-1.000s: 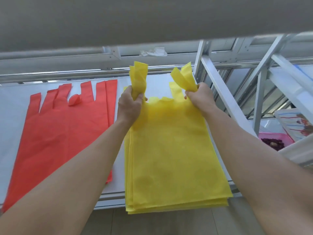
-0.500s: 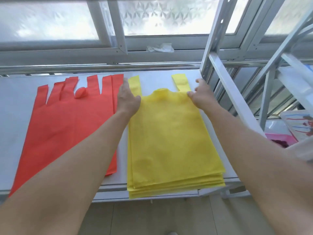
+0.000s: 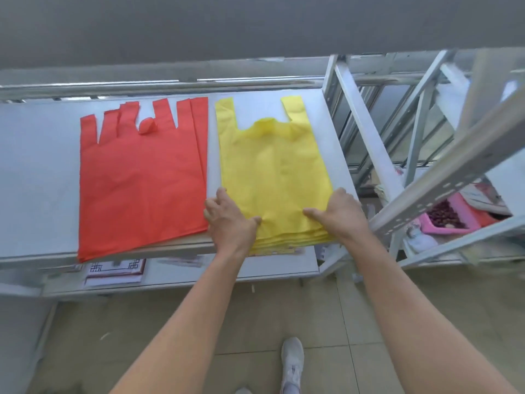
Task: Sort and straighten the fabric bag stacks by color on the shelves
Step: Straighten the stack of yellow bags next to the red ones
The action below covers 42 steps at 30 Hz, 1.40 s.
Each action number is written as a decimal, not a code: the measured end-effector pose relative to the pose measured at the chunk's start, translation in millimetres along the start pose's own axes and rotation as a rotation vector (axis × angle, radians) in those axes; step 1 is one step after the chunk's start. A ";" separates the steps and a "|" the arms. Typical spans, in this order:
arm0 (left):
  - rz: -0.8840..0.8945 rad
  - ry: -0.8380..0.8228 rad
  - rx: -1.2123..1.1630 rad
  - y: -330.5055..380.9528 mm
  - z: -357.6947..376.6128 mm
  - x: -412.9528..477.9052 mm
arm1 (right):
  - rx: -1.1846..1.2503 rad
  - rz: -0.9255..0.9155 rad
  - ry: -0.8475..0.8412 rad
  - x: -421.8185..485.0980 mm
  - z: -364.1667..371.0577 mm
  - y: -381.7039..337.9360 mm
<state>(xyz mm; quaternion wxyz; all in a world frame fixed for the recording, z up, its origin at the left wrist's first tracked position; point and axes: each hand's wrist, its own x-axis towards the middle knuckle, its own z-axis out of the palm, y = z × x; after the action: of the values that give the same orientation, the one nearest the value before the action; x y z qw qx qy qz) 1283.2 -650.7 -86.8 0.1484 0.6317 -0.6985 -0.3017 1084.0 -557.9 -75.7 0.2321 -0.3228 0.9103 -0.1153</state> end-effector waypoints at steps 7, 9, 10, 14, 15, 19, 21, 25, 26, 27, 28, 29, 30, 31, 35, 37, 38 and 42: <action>0.101 -0.107 -0.199 -0.3 -28.3 10.1 | 0.486 -0.016 -0.079 -18.3 -17.7 14.9; 0.013 -0.088 -0.349 -2.5 -35.7 10.6 | 0.488 -0.046 -0.090 -25.2 -17.7 20.5; -0.022 -0.070 -0.390 -3.7 -37.3 9.2 | 0.490 -0.066 -0.092 -26.4 -15.9 22.6; 0.024 -0.032 -0.357 -8.8 -32.1 2.6 | 0.515 -0.141 -0.046 -28.5 -15.8 24.1; 0.035 -0.019 -0.367 -10.2 -30.5 5.6 | 0.520 -0.164 -0.024 -27.8 -17.3 22.9; 0.109 0.037 -0.266 -9.3 -25.3 9.8 | 0.480 -0.241 0.018 -18.6 -21.3 22.8; 0.254 0.103 -0.056 -13.0 -21.9 9.6 | 0.262 -0.314 0.042 -15.5 -17.4 25.3; 0.670 -0.069 0.155 -18.8 -24.6 11.1 | -0.176 -0.671 0.218 -14.9 -9.8 33.0; 0.735 -0.138 0.204 -20.6 -25.6 9.9 | -0.217 -0.746 0.187 -12.7 -9.5 33.9; 0.778 -0.176 0.255 -22.0 -26.1 8.1 | -0.249 -0.787 0.137 -11.5 -10.2 33.9; 0.804 -0.194 0.299 -22.9 -26.3 6.8 | -0.270 -0.802 0.090 -9.6 -10.4 34.0; 0.825 -0.203 0.339 -23.1 -26.9 7.1 | -0.284 -0.804 0.058 -8.7 -11.5 33.7; 0.843 -0.212 0.379 -21.9 -28.3 8.2 | -0.291 -0.807 0.039 -7.6 -12.6 33.1; 0.855 -0.231 0.427 -19.7 -29.8 10.7 | -0.299 -0.809 0.024 -6.4 -14.5 31.3; 0.919 -0.276 0.640 -5.5 -32.7 16.3 | -0.338 -0.798 -0.038 -2.7 -22.5 22.7; 0.950 -0.227 0.660 -6.2 -29.4 17.7 | -0.352 -0.802 -0.042 -0.6 -21.7 22.6; 0.940 -0.201 0.622 -8.2 -28.3 19.4 | -0.333 -0.805 -0.037 0.8 -20.9 23.5; 0.802 -0.168 0.348 -13.5 -35.7 25.7 | -0.086 -0.753 -0.052 7.7 -23.6 28.6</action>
<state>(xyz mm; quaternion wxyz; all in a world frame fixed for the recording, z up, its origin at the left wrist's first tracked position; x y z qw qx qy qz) 1310.9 -684.3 -72.0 0.0878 0.2999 -0.9382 -0.1485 1051.8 -539.5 -68.3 0.1826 -0.6470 0.7258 -0.1460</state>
